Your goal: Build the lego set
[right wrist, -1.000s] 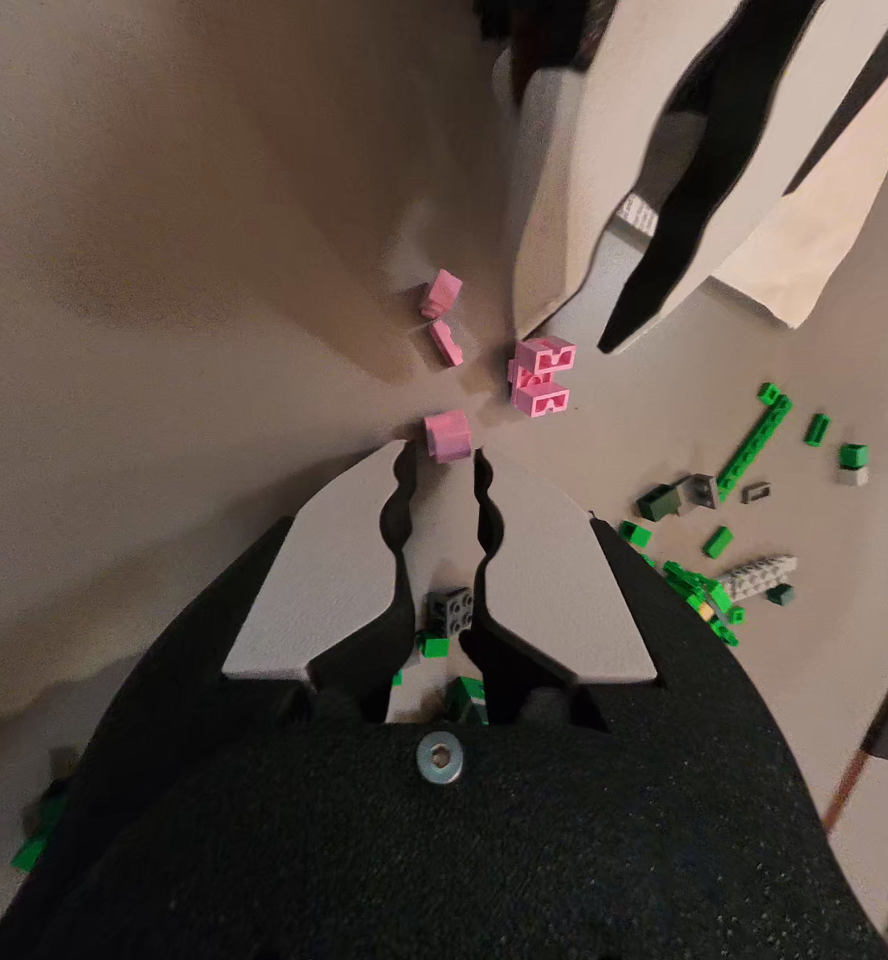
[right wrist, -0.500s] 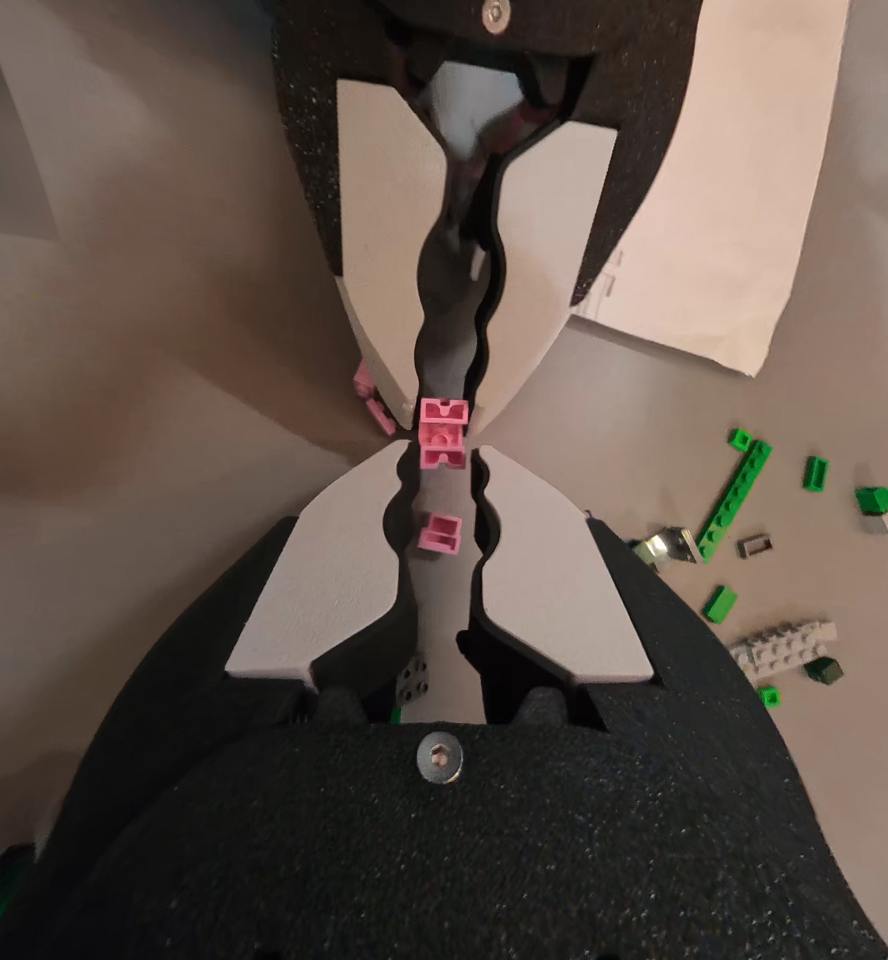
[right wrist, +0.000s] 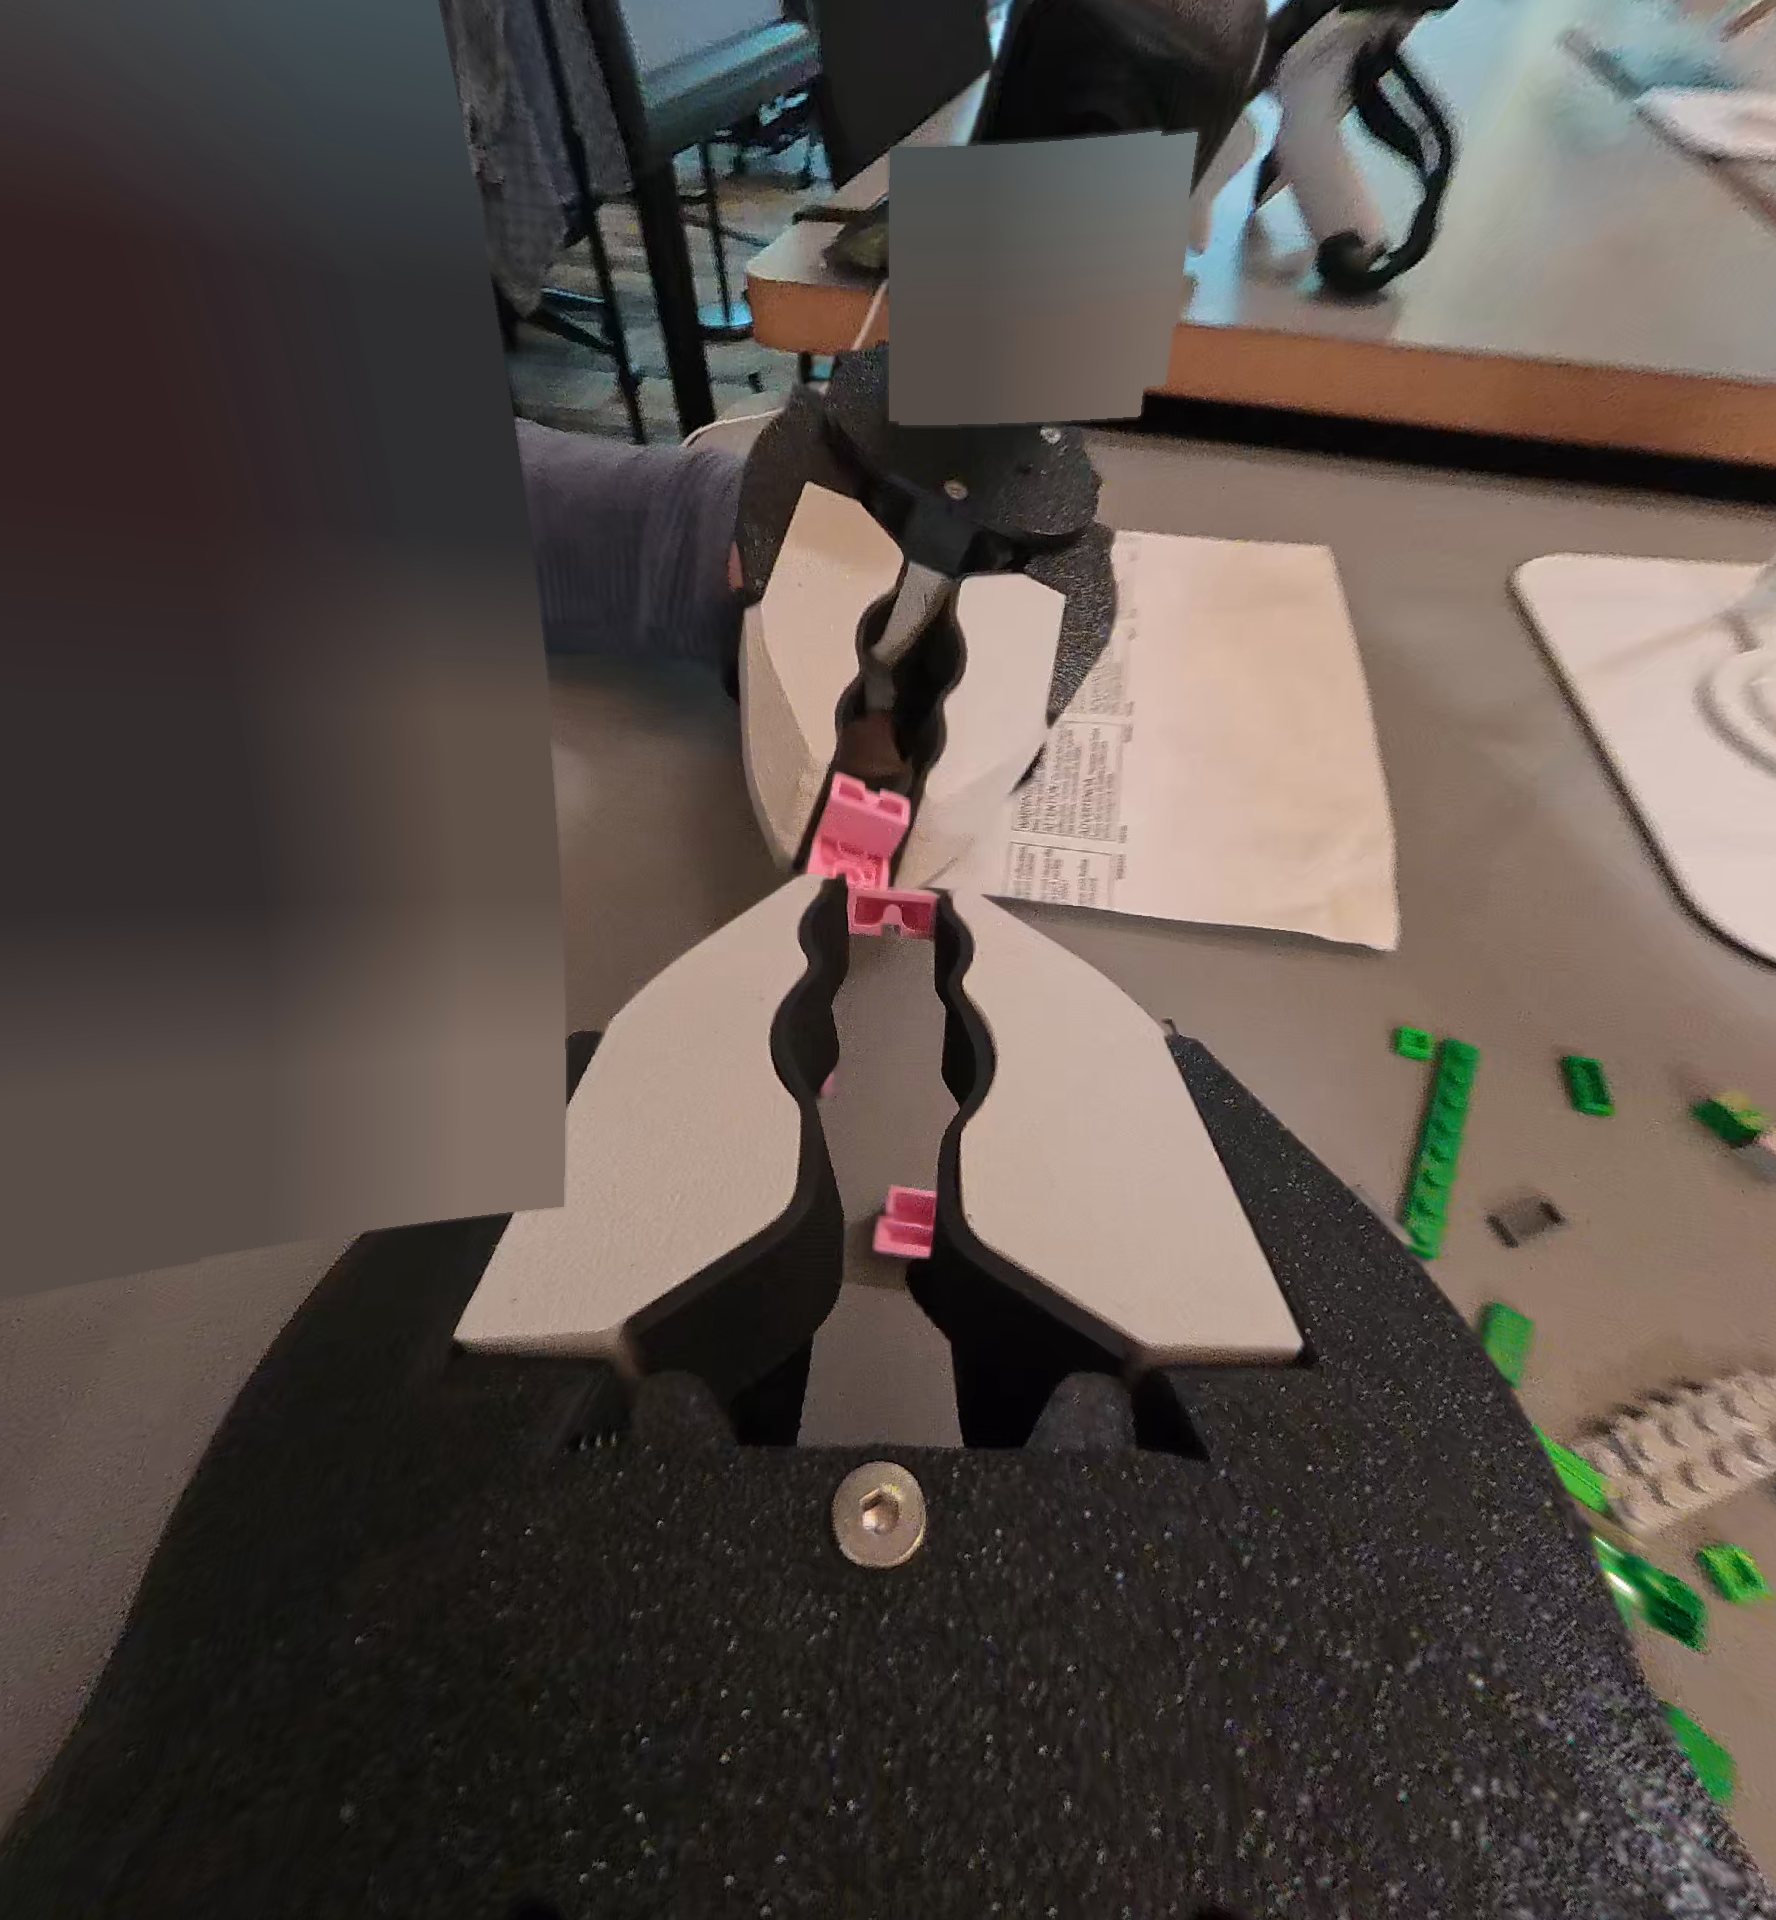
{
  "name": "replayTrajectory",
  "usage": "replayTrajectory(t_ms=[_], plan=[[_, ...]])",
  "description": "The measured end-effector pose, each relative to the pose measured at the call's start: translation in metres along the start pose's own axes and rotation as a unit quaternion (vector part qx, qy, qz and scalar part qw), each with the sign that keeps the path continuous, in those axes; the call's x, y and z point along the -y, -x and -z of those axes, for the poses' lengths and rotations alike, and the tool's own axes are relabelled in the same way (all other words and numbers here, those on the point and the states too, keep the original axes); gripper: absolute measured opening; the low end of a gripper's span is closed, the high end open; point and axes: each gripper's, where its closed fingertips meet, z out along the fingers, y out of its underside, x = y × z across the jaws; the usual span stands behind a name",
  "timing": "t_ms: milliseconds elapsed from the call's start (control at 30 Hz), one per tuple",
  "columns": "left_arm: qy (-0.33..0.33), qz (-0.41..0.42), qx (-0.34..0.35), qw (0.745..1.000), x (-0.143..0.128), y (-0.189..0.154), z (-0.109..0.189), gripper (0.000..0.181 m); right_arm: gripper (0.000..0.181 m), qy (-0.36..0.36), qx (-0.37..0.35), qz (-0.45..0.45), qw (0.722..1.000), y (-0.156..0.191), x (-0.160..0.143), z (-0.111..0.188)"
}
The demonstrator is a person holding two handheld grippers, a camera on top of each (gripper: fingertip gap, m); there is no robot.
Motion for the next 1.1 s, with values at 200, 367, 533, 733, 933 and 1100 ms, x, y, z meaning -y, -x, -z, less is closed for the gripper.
replayTrajectory(t_ms=[200,367,533,733,933,1100], plan=[[0.046,0.002,0.082,0.996,-0.011,0.024,0.012,0.017,0.017,0.18,-0.04,0.082,0.979,0.005,-0.048,-0.01],[0.059,0.0,0.088,0.994,-0.016,0.026,0.008,0.017,0.025,0.264,-0.069,0.102,0.957,0.005,-0.066,-0.022],[0.044,0.029,0.104,0.993,-0.012,0.03,0.009,0.017,0.042,0.259,-0.174,0.159,0.937,-0.005,-0.051,-0.019],[0.054,0.046,0.089,0.994,-0.014,0.025,0.0,0.017,0.024,0.273,-0.288,0.361,0.844,-0.017,-0.025,-0.02],[0.077,0.022,0.08,0.994,-0.018,0.02,0.002,0.02,0.009,0.309,-0.238,0.395,0.832,-0.01,-0.031,-0.02],[0.125,-0.196,0.146,0.962,-0.019,0.016,0.0,0.036,0.008,0.32,-0.14,0.401,0.847,-0.003,-0.037,-0.011]])
